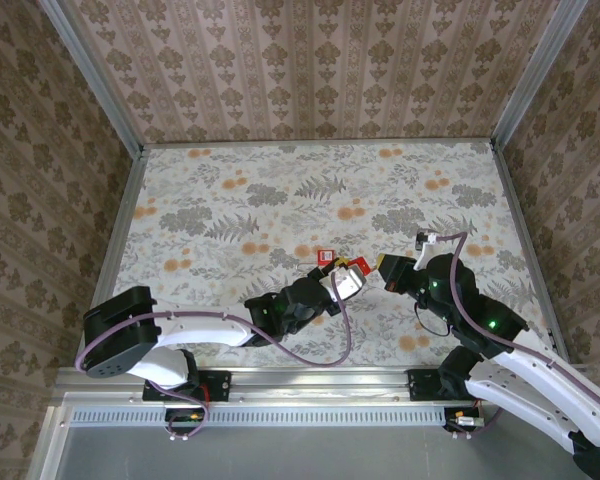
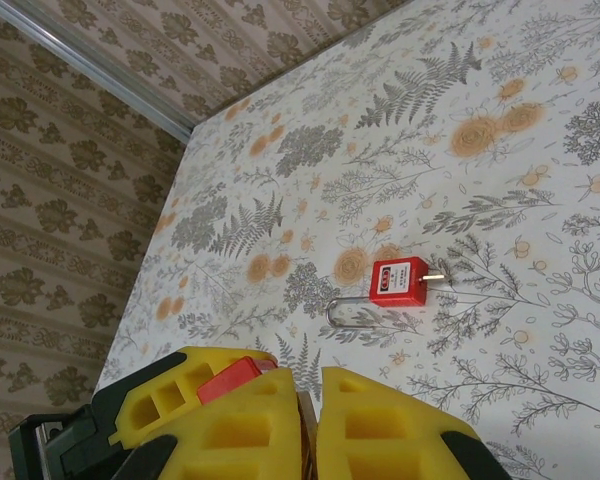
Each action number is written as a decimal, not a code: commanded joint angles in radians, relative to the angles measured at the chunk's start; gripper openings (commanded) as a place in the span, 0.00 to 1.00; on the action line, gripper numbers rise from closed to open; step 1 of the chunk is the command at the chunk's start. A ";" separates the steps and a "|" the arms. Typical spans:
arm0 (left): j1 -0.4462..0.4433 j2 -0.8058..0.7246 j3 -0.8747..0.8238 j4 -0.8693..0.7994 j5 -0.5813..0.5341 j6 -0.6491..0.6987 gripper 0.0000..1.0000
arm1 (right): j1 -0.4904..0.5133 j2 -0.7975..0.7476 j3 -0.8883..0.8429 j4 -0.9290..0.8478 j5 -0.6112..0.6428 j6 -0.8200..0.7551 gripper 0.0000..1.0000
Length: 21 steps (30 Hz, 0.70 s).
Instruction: Unlock with the key
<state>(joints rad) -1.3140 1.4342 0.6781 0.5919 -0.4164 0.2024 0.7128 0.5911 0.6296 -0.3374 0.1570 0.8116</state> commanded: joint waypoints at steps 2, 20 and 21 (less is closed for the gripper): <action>0.002 0.018 0.021 0.047 0.006 -0.023 0.28 | 0.007 -0.015 -0.009 0.041 0.007 -0.012 0.00; 0.001 0.032 0.028 0.036 0.012 -0.041 0.27 | 0.018 0.014 -0.052 0.118 -0.008 0.022 0.00; 0.000 0.031 0.025 0.038 0.015 -0.045 0.27 | 0.019 0.016 -0.047 0.111 -0.007 0.018 0.00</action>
<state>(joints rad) -1.3140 1.4670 0.6785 0.5819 -0.4091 0.1871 0.7231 0.6086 0.5861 -0.2638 0.1501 0.8196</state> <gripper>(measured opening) 0.370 0.084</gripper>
